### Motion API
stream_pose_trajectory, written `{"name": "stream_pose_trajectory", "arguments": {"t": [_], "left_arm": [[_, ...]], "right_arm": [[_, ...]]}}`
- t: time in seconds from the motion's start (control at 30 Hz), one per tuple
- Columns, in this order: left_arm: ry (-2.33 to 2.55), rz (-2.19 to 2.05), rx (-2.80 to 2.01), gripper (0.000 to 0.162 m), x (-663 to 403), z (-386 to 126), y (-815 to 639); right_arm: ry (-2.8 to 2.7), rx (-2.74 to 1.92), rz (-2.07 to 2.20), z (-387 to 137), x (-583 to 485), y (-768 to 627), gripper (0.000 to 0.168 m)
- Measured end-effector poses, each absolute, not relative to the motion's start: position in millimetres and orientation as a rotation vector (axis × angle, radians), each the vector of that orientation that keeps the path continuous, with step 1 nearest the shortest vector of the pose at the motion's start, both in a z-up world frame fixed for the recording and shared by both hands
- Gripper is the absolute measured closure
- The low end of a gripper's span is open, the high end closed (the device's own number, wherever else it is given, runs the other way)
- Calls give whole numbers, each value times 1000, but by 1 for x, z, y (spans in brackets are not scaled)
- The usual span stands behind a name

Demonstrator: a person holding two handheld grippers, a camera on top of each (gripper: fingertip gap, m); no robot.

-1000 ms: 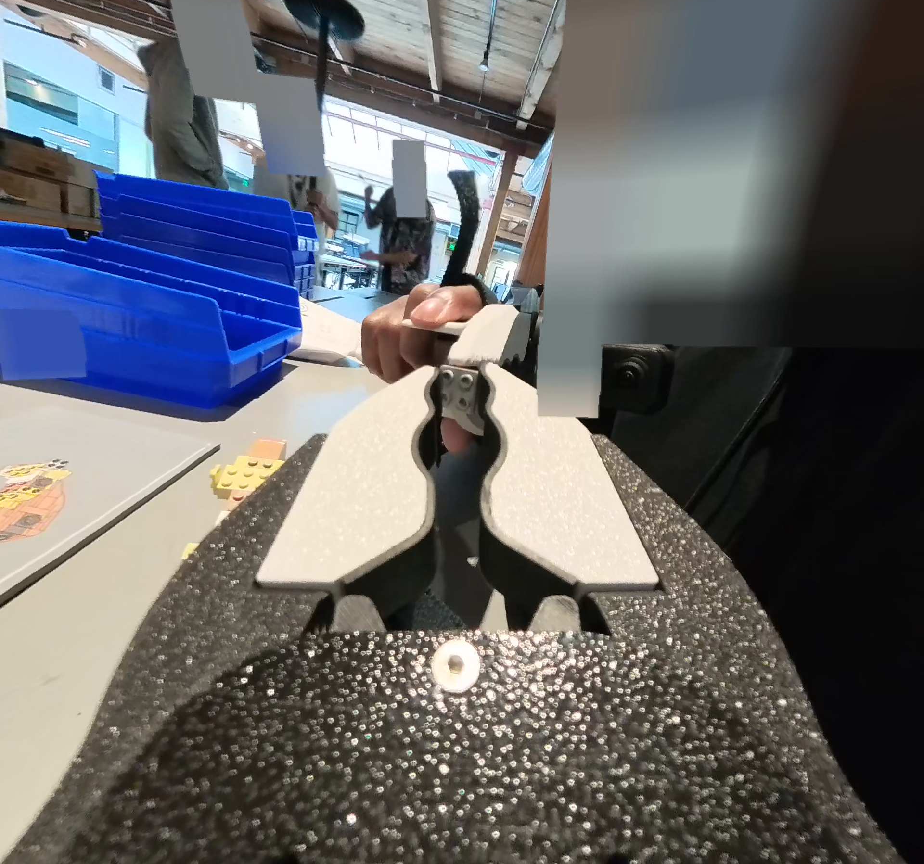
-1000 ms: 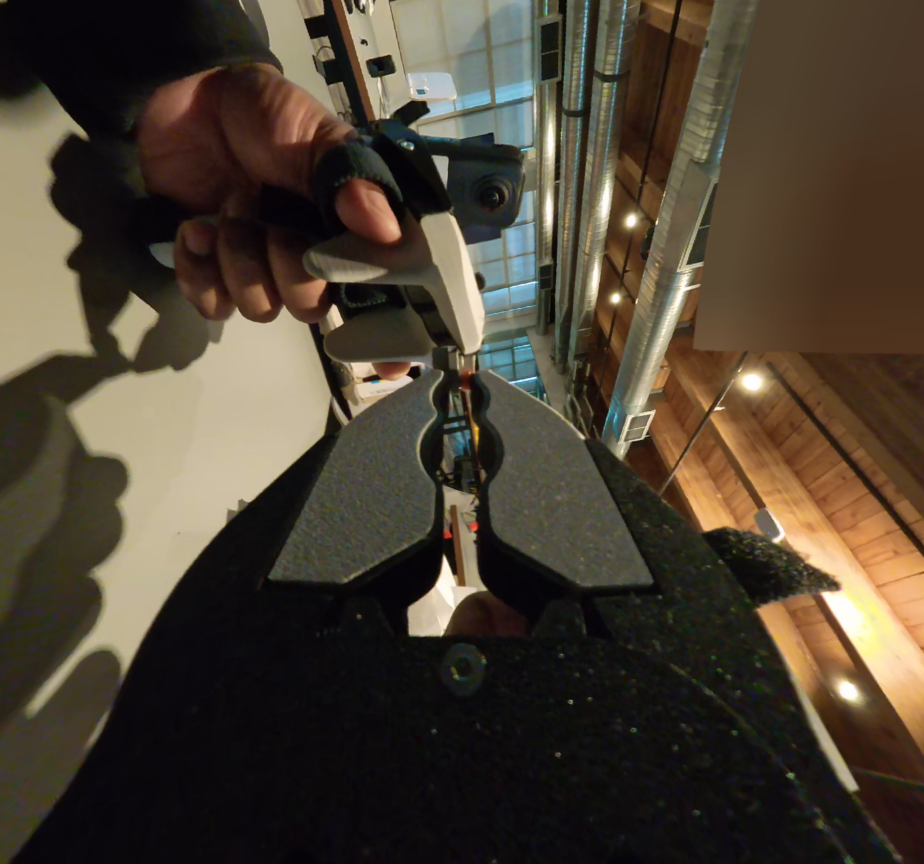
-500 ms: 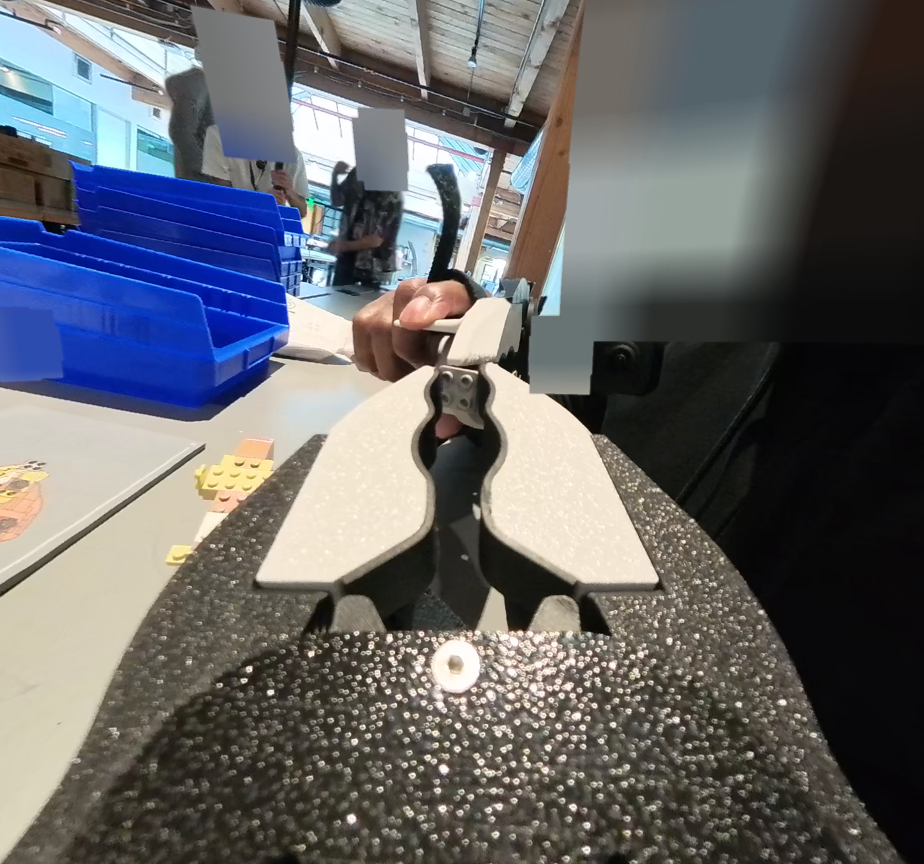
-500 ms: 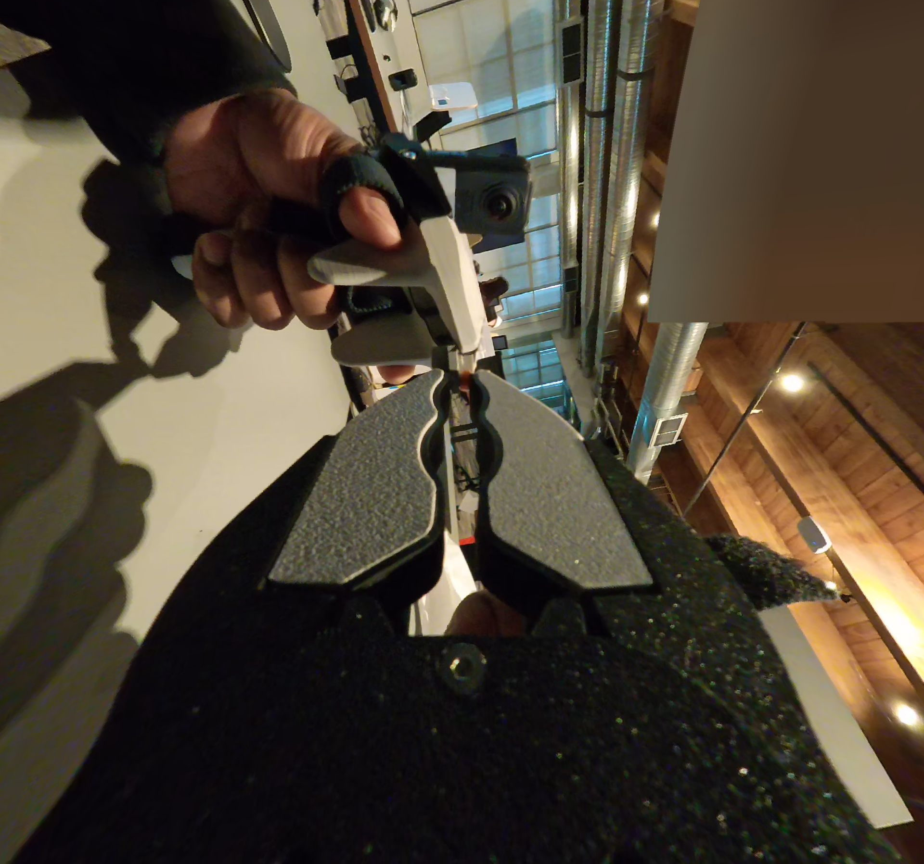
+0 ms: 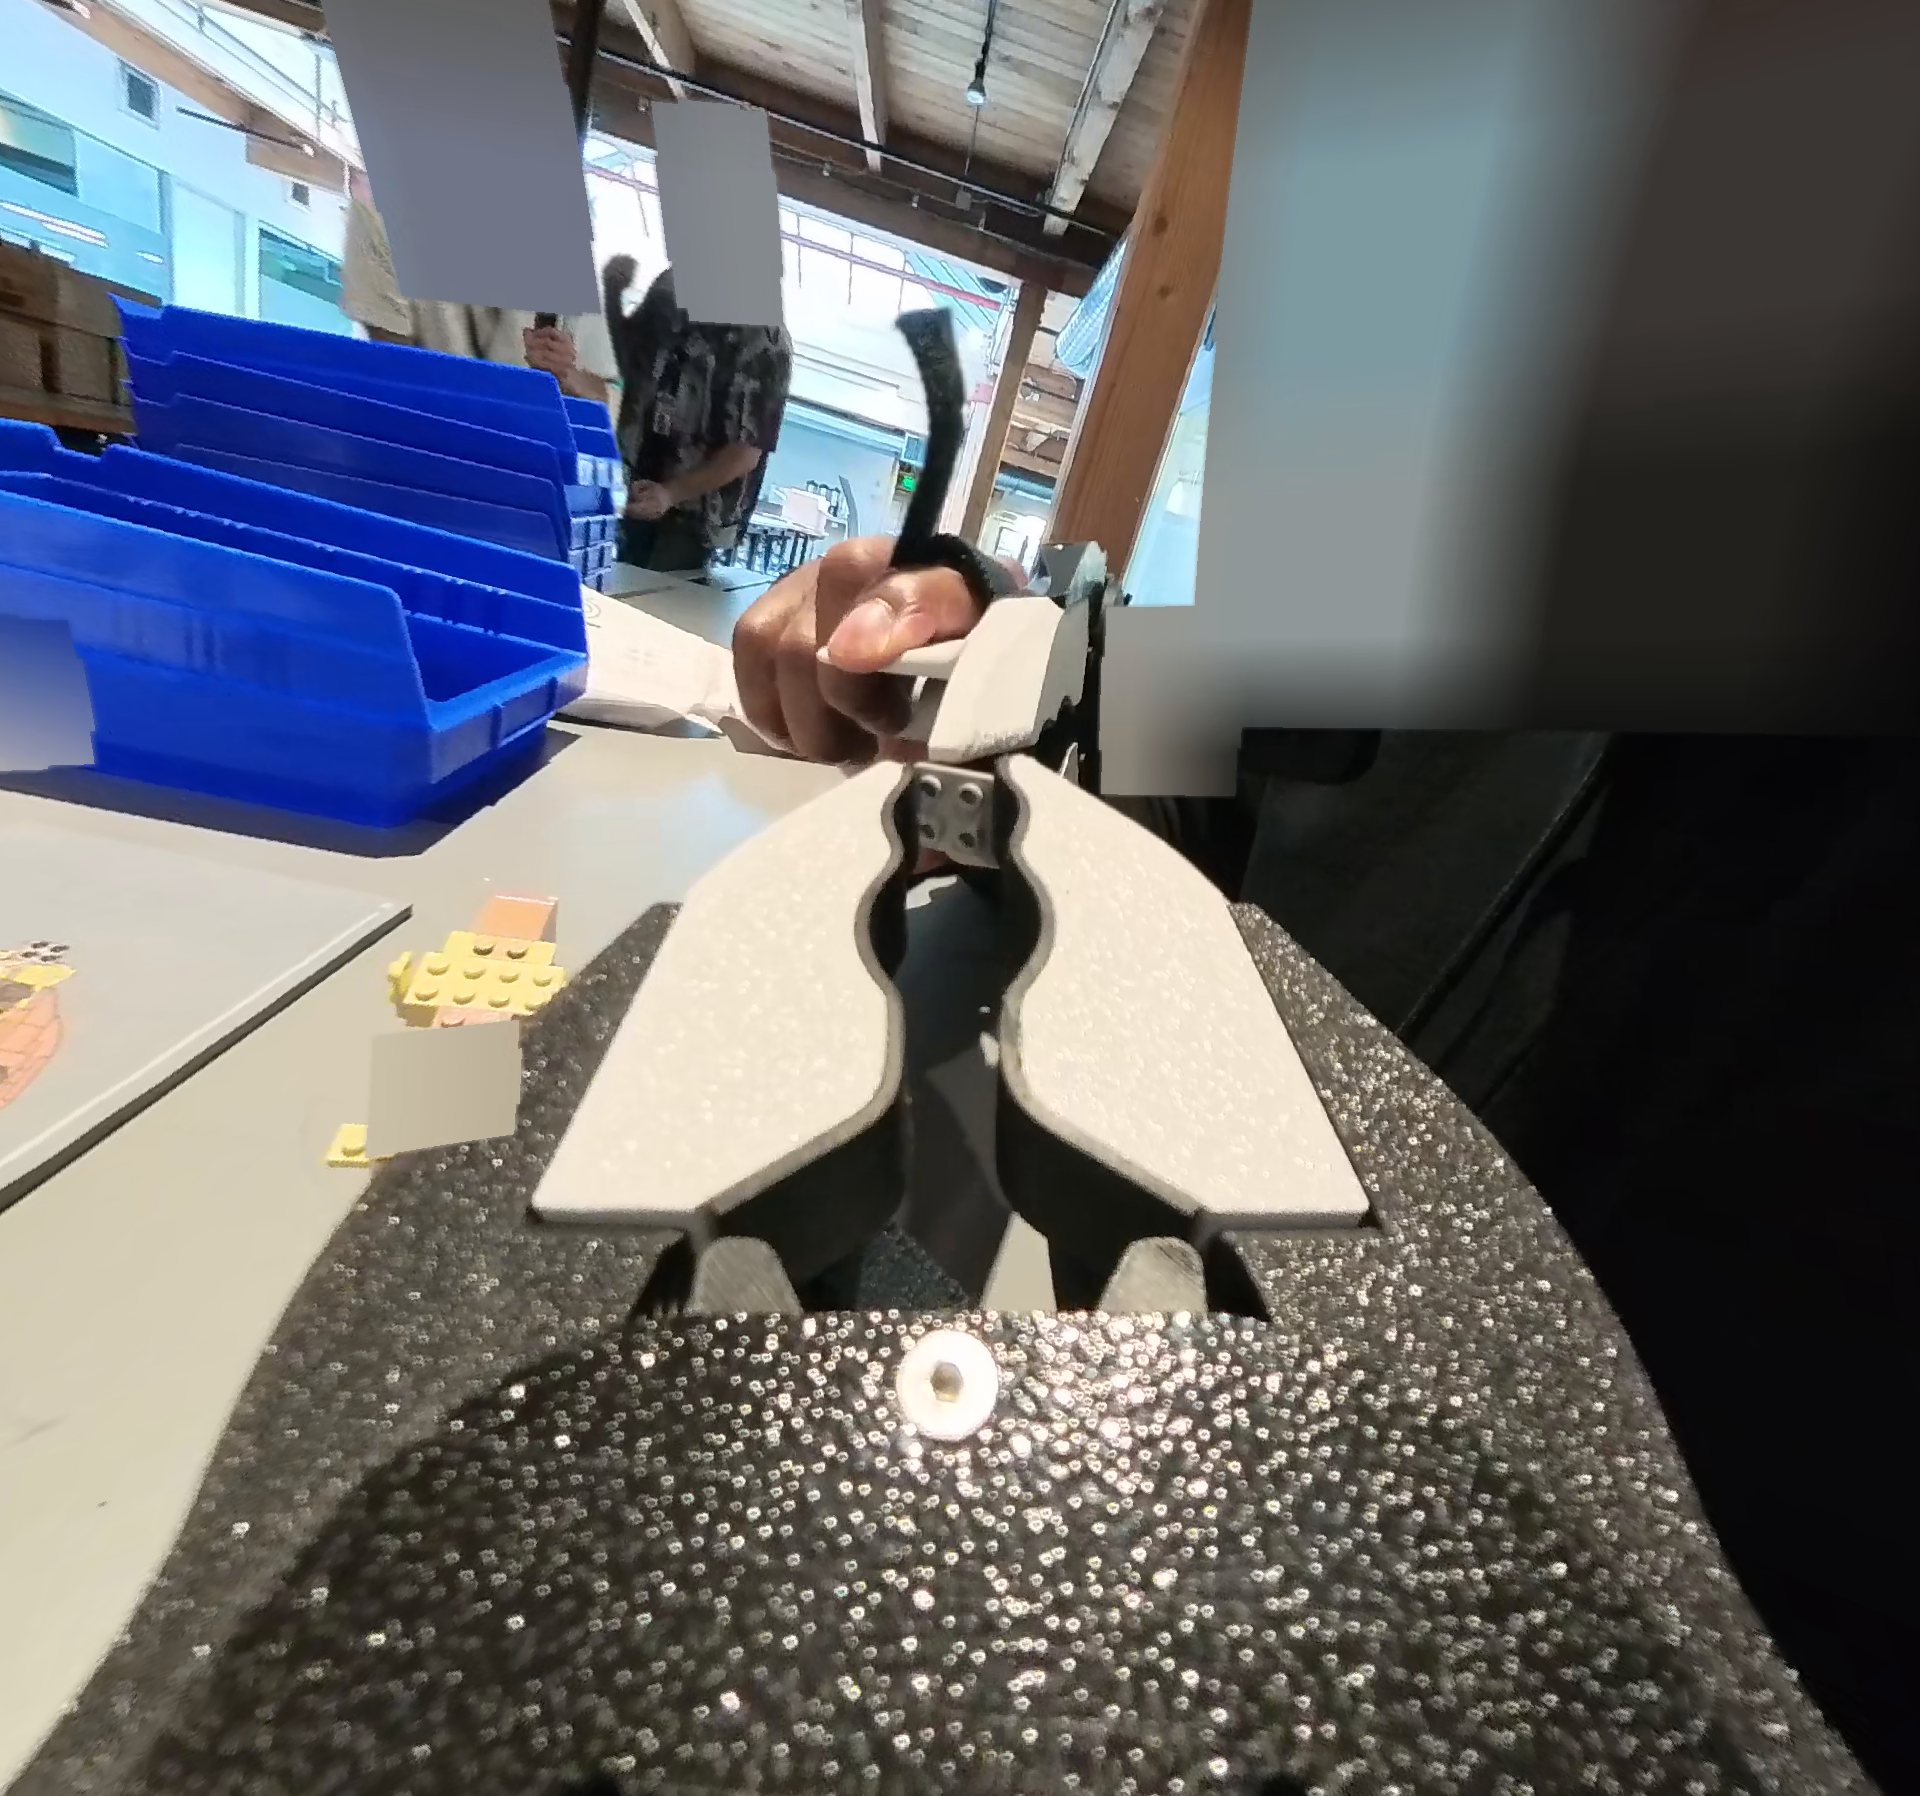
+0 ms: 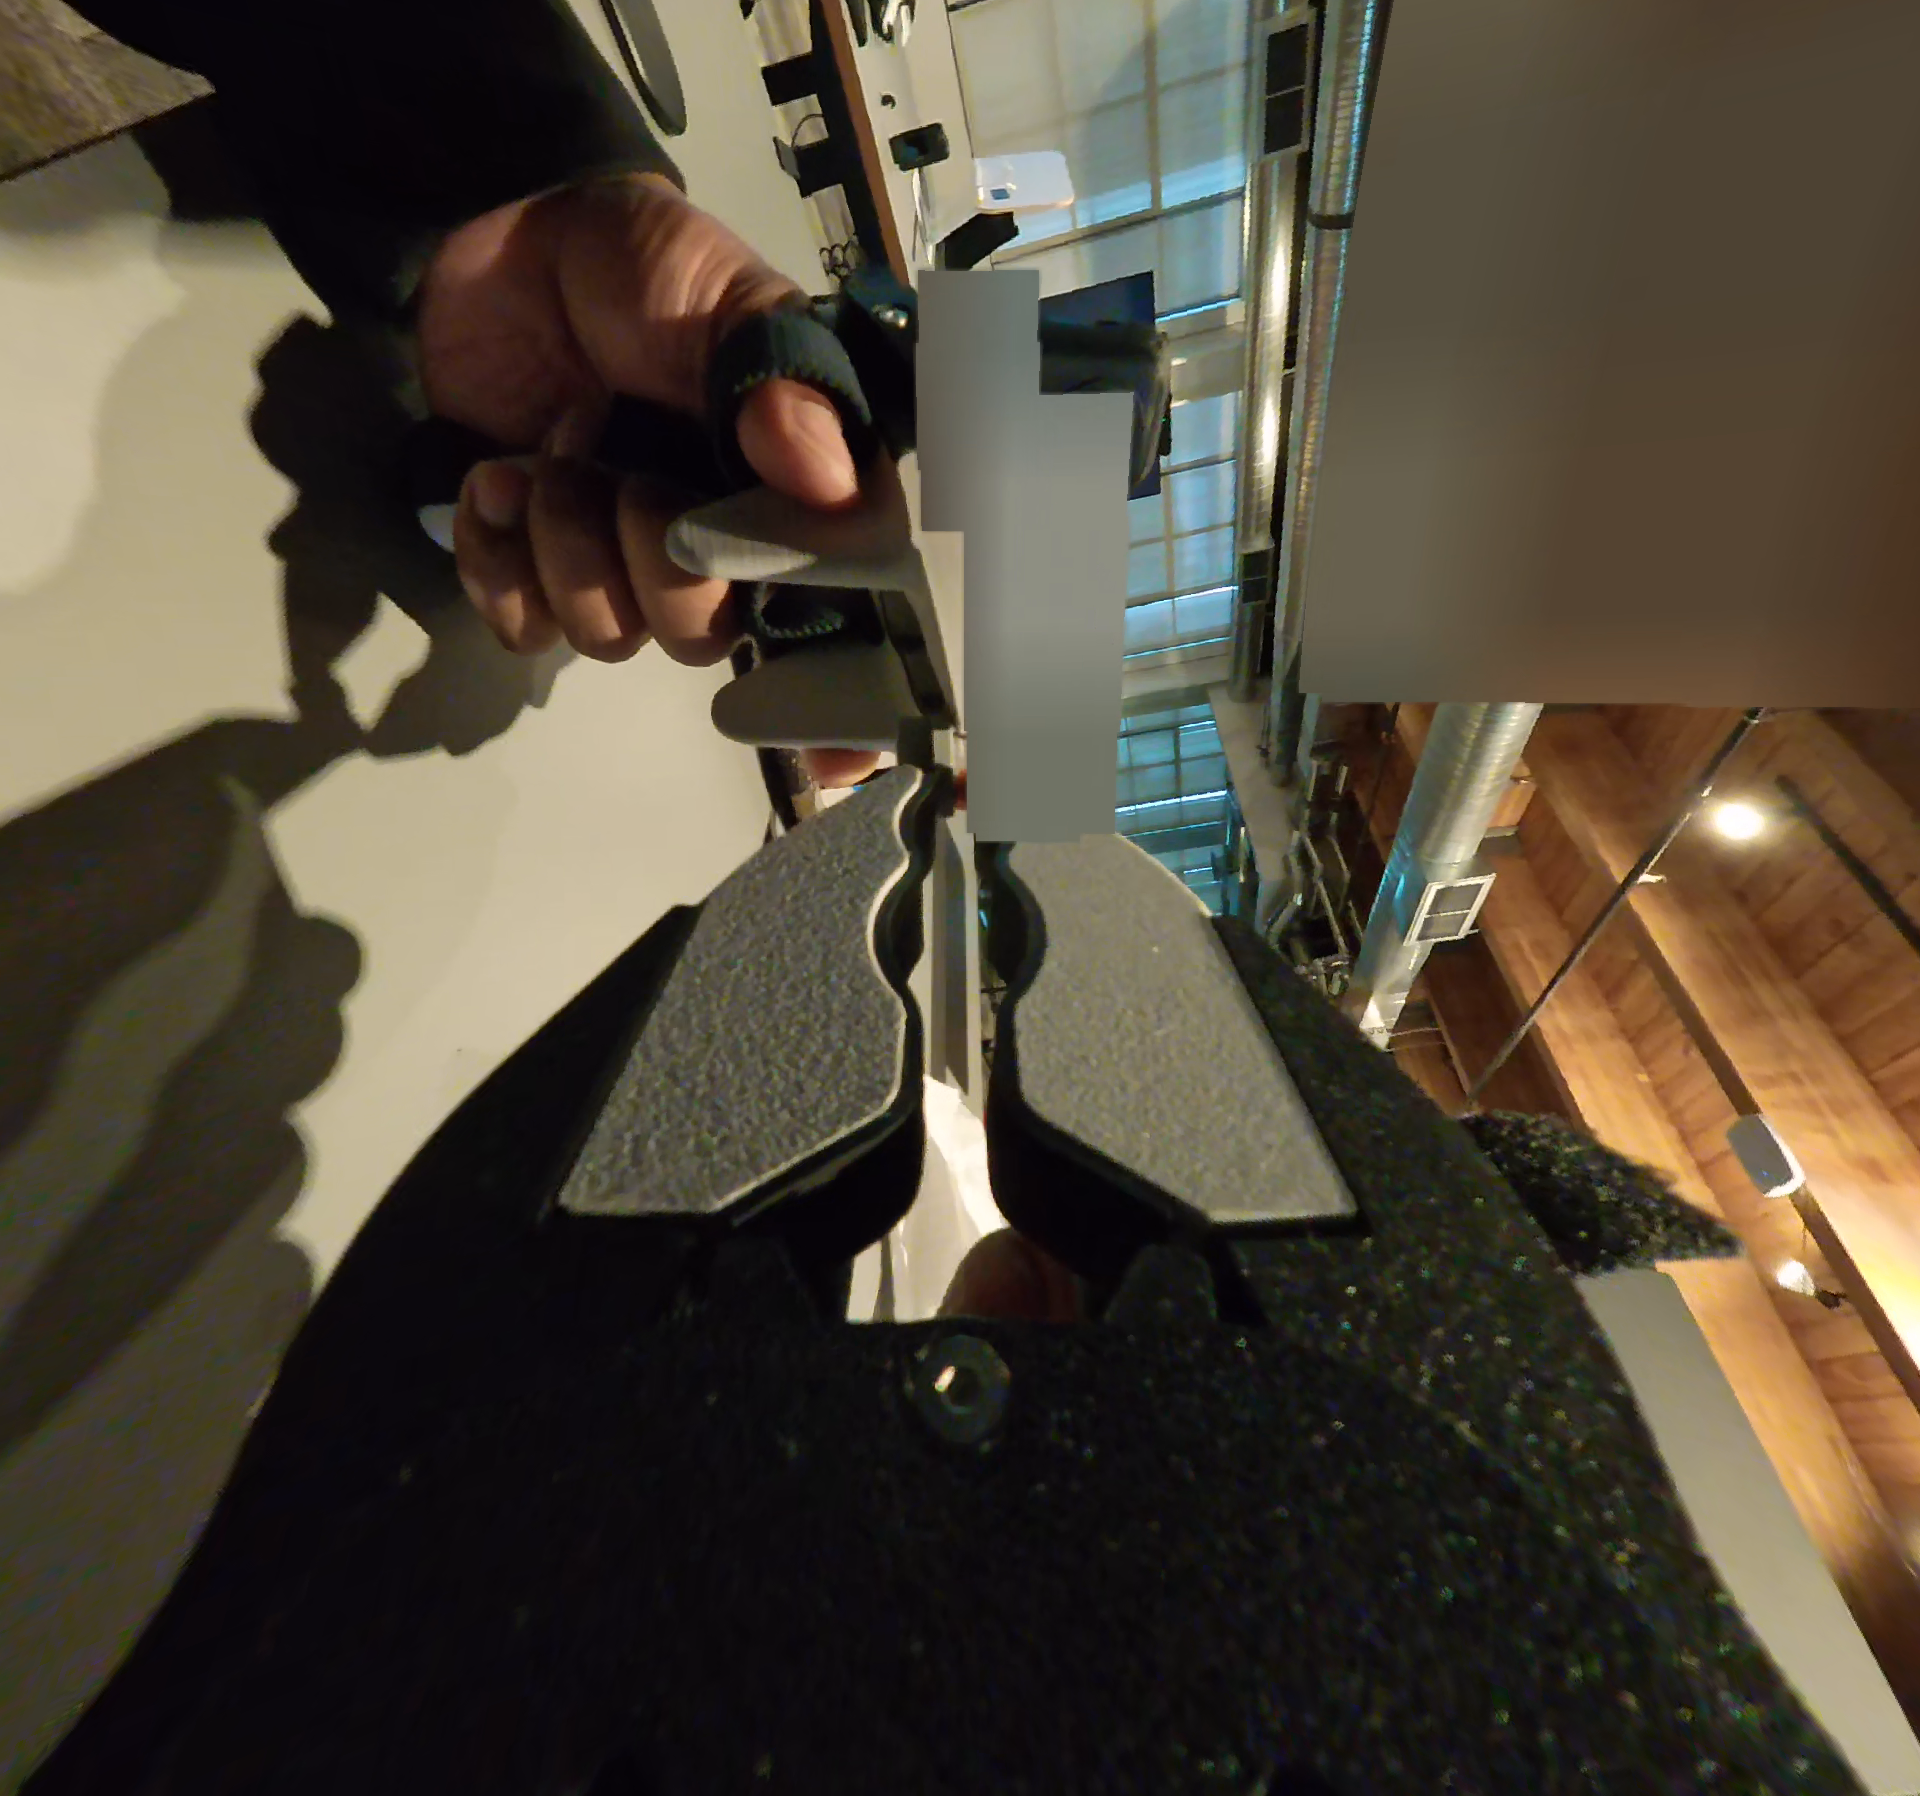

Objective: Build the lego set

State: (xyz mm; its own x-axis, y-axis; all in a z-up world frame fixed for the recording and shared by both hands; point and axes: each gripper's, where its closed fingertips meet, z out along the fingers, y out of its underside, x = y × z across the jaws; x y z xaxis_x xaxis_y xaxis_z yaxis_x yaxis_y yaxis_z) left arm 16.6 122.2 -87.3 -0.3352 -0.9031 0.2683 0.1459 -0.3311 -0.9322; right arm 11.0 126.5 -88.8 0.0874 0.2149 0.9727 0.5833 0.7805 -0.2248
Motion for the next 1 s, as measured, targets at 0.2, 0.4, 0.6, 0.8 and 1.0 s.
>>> {"name": "stream_pose_trajectory", "arguments": {"t": [0.2,0.4,0.6,0.8,1.0], "left_arm": [[1118,-1766,-1113,149,18,-88,122],[1072,-1770,-1126,149,16,-86,127],[961,-1782,-1045,147,-1,-71,137],[1151,-1420,-977,134,1,-74,135],[1308,-1163,-878,130,22,-69,137]], "right_arm": [[-1497,-692,-292,-89,12,127,162],[-1442,-775,-187,-89,11,131,162],[-1319,-1011,165,-90,14,138,162],[-1199,-1118,494,-82,17,137,162],[-1069,-1105,596,-69,25,140,162]]}}
